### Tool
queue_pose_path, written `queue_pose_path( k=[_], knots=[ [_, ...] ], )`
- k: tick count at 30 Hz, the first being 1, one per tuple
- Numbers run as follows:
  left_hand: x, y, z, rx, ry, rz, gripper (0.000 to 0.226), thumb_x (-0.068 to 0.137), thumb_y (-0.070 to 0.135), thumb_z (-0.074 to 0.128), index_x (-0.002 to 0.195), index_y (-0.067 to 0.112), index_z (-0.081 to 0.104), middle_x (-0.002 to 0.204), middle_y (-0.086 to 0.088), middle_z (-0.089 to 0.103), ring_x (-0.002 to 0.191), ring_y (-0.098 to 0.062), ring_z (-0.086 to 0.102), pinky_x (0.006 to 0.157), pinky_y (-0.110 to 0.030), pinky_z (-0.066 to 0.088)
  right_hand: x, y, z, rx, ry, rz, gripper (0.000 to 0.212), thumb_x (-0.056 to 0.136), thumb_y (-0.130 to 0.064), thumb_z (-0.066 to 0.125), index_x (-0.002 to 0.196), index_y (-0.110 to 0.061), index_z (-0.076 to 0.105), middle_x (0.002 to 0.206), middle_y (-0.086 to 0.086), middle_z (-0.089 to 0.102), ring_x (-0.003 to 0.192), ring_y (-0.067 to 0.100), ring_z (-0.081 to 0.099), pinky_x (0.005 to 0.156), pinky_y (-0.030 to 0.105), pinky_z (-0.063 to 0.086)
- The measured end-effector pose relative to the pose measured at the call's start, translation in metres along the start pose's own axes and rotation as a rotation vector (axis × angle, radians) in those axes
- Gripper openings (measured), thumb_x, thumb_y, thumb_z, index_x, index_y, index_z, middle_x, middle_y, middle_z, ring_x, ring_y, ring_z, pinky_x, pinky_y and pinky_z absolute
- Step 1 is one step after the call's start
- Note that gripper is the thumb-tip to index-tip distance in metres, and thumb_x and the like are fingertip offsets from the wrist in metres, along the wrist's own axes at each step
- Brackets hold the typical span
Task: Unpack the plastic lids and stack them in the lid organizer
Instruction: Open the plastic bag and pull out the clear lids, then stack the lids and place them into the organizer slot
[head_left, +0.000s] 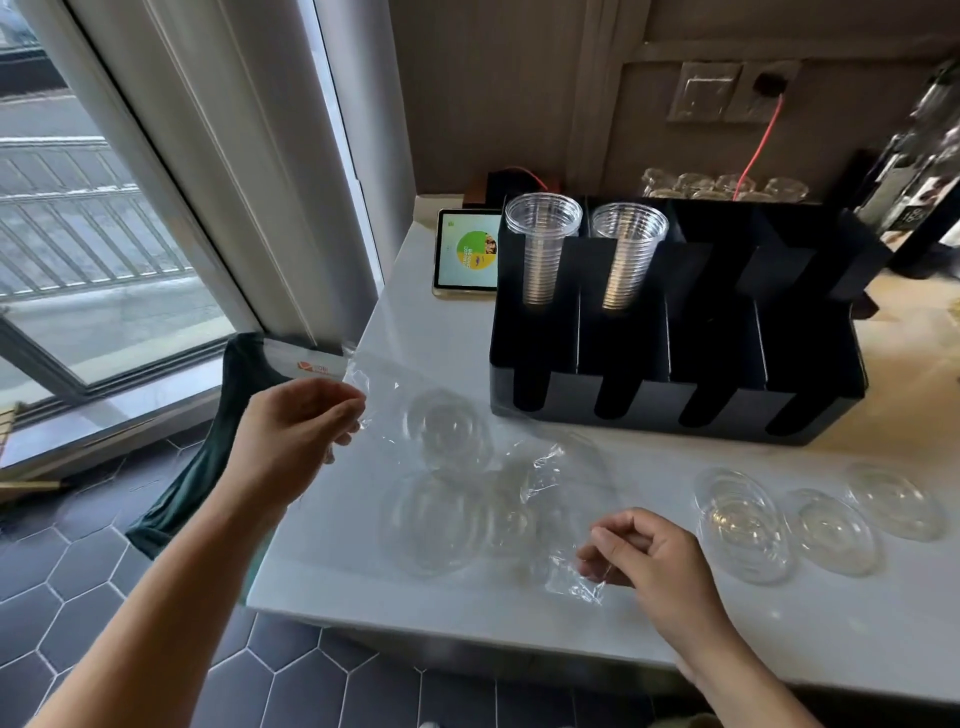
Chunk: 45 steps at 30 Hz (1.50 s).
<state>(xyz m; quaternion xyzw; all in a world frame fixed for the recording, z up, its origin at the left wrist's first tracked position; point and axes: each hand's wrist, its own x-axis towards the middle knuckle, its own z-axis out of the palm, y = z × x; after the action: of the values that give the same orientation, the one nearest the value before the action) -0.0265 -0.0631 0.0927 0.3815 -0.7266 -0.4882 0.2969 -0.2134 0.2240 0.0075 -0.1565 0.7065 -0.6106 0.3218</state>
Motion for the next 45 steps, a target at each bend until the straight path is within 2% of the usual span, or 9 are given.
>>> queue_pose_path(
  k=[3, 16, 22, 25, 27, 30, 35, 39, 45],
  knots=[
    [0.003, 0.012, 0.002, 0.014, -0.006, 0.038, 0.019, 0.087, 0.012, 0.075, 0.081, 0.030, 0.079, 0.064, 0.001, 0.073, 0.056, -0.008, 0.062, 0.052, -0.024, 0.049, -0.003, 0.003, -0.004, 0.047, 0.024, 0.009, 0.015, 0.091, 0.000, 0.065, 0.081, -0.007, 0.072, 0.076, 0.017, 0.077, 0.068, 0.030, 0.075, 0.060, 0.025, 0.059],
    [0.006, 0.027, -0.011, -0.018, 0.080, 0.102, 0.006, 0.086, 0.009, 0.075, 0.085, 0.014, 0.078, 0.057, 0.005, 0.069, 0.049, -0.006, 0.052, 0.047, -0.014, 0.042, -0.009, 0.008, 0.005, 0.040, -0.008, -0.045, 0.018, 0.089, 0.000, 0.069, 0.081, -0.013, 0.077, 0.064, 0.004, 0.069, 0.059, 0.013, 0.062, 0.059, 0.025, 0.056],
    [0.016, 0.009, -0.015, 0.249, 0.123, 0.059, 0.009, 0.087, 0.011, 0.074, 0.083, 0.019, 0.076, 0.058, -0.002, 0.070, 0.042, 0.000, 0.053, 0.052, -0.022, 0.045, -0.010, 0.010, 0.012, 0.010, -0.025, -0.029, 0.019, 0.087, 0.000, 0.071, 0.082, -0.016, 0.079, 0.067, 0.006, 0.071, 0.061, 0.017, 0.063, 0.060, 0.026, 0.056],
    [0.021, -0.009, -0.021, 0.324, 0.129, 0.020, 0.009, 0.087, 0.014, 0.075, 0.082, 0.022, 0.075, 0.060, -0.004, 0.071, 0.048, -0.010, 0.057, 0.060, -0.027, 0.047, -0.011, 0.012, 0.010, -0.044, -0.067, -0.039, 0.019, 0.088, -0.009, 0.072, 0.082, -0.026, 0.079, 0.072, 0.009, 0.073, 0.064, 0.014, 0.063, 0.062, 0.028, 0.057],
    [0.023, -0.022, -0.023, 0.373, 0.137, -0.009, 0.008, 0.088, 0.016, 0.075, 0.083, 0.023, 0.075, 0.065, -0.006, 0.073, 0.053, -0.017, 0.060, 0.065, -0.030, 0.047, -0.008, 0.014, -0.001, -0.172, 0.001, -0.139, 0.016, 0.089, -0.014, 0.072, 0.082, -0.027, 0.078, 0.077, 0.004, 0.073, 0.067, 0.006, 0.064, 0.065, 0.030, 0.057],
    [0.024, -0.039, -0.021, 0.472, 0.153, -0.072, 0.005, 0.089, 0.020, 0.074, 0.093, 0.017, 0.076, 0.083, -0.013, 0.077, 0.067, -0.029, 0.067, 0.070, -0.038, 0.053, 0.003, 0.016, -0.031, -0.647, 0.234, -0.353, 0.020, 0.087, -0.006, 0.071, 0.100, -0.022, 0.076, 0.101, -0.010, 0.070, 0.086, 0.009, 0.064, 0.079, 0.029, 0.053],
    [0.019, -0.057, -0.018, 0.874, 0.254, -0.016, 0.032, 0.089, 0.022, 0.072, 0.119, 0.008, 0.070, 0.108, -0.026, 0.070, 0.103, -0.047, 0.061, 0.082, -0.050, 0.050, 0.026, 0.014, -0.063, -1.182, -0.010, -0.247, 0.061, 0.089, -0.025, 0.065, 0.146, -0.028, 0.046, 0.152, -0.015, 0.043, 0.130, 0.019, 0.040, 0.106, 0.032, 0.040],
    [-0.008, -0.046, 0.002, 0.937, 0.358, 0.303, 0.028, 0.088, 0.022, 0.066, 0.111, 0.008, 0.072, 0.104, -0.026, 0.066, 0.095, -0.046, 0.055, 0.078, -0.050, 0.044, 0.040, 0.006, -0.062, -1.269, -0.049, -0.279, 0.066, 0.086, -0.038, 0.069, 0.146, -0.028, 0.045, 0.140, -0.011, 0.052, 0.124, 0.019, 0.040, 0.102, 0.030, 0.040],
    [-0.079, -0.045, 0.084, 0.801, -0.028, 0.420, 0.043, 0.090, 0.044, 0.051, 0.115, 0.017, 0.072, 0.115, -0.010, 0.067, 0.111, -0.036, 0.057, 0.090, -0.047, 0.047, 0.047, -0.014, -0.056, -1.394, -0.045, -0.274, 0.046, 0.077, -0.045, 0.076, 0.116, -0.026, 0.064, 0.106, -0.005, 0.057, 0.108, 0.020, 0.046, 0.086, 0.030, 0.041]
  ],
)
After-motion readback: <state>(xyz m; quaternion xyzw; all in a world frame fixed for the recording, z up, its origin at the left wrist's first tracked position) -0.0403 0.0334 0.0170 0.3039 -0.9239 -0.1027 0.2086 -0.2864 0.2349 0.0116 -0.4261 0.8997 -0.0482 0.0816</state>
